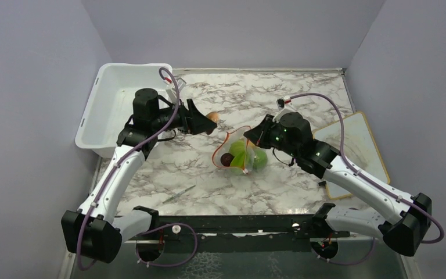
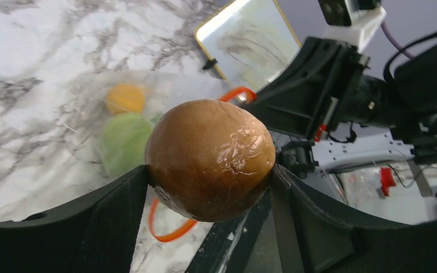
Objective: Place the food in the zip-top bag and seal the zipper
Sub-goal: Place the fake vegetable in the zipper food storage bag.
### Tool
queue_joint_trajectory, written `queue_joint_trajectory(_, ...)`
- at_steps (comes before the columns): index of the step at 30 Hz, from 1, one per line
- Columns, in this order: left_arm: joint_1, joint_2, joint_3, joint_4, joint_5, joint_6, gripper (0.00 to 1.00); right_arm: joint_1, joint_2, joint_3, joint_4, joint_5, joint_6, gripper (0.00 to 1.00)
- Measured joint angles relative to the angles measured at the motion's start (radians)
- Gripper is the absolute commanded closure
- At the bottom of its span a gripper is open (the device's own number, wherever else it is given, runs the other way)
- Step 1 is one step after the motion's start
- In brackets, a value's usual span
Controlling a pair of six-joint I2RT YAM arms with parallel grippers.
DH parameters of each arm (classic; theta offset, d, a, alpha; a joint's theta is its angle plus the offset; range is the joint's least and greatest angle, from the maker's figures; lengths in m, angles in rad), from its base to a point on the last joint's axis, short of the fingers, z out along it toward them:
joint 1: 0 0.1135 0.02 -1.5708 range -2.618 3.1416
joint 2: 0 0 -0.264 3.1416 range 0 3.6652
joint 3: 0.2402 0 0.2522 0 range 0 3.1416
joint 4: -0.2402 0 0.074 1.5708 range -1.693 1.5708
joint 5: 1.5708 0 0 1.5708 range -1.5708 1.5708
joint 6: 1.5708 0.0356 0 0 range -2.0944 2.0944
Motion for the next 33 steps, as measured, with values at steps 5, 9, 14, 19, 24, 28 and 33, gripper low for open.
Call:
queue_joint_trajectory(5, -0.074, -0.06, -0.124, 0.142, 0.048, -0.102, 0.51, 0.0, 0.023, 0.008, 0.027, 0.005, 0.019, 0.99)
queue_joint_trajectory(9, -0.116, -0.059, -0.201, 0.232, 0.071, -0.158, 0.47, 0.0, 0.023, 0.008, 0.06, 0.003, 0.038, 0.99)
queue_joint_trajectory(14, -0.126, -0.036, -0.263, 0.332, 0.077, -0.205, 0.46, 0.0, 0.031, 0.008, 0.083, -0.021, 0.044, 0.99)
queue_joint_trajectory(19, -0.139, 0.021, -0.287, 0.403, 0.083, -0.228, 0.46, 0.0, 0.035, 0.008, 0.109, -0.065, 0.029, 0.99)
queue_joint_trajectory(24, -0.149, 0.072, -0.288, 0.413, 0.082, -0.229, 0.45, 0.0, 0.035, 0.008, 0.116, -0.082, 0.016, 0.99)
queue_joint_trajectory(28, -0.152, 0.094, -0.288, 0.404, 0.082, -0.221, 0.36, 0.0, 0.039, 0.008, 0.12, -0.098, 0.01, 0.99)
queue_joint_trajectory(33, -0.157, 0.097, -0.288, 0.371, 0.074, -0.206, 0.24, 0.0, 0.06, 0.008, 0.13, -0.117, 0.006, 0.99)
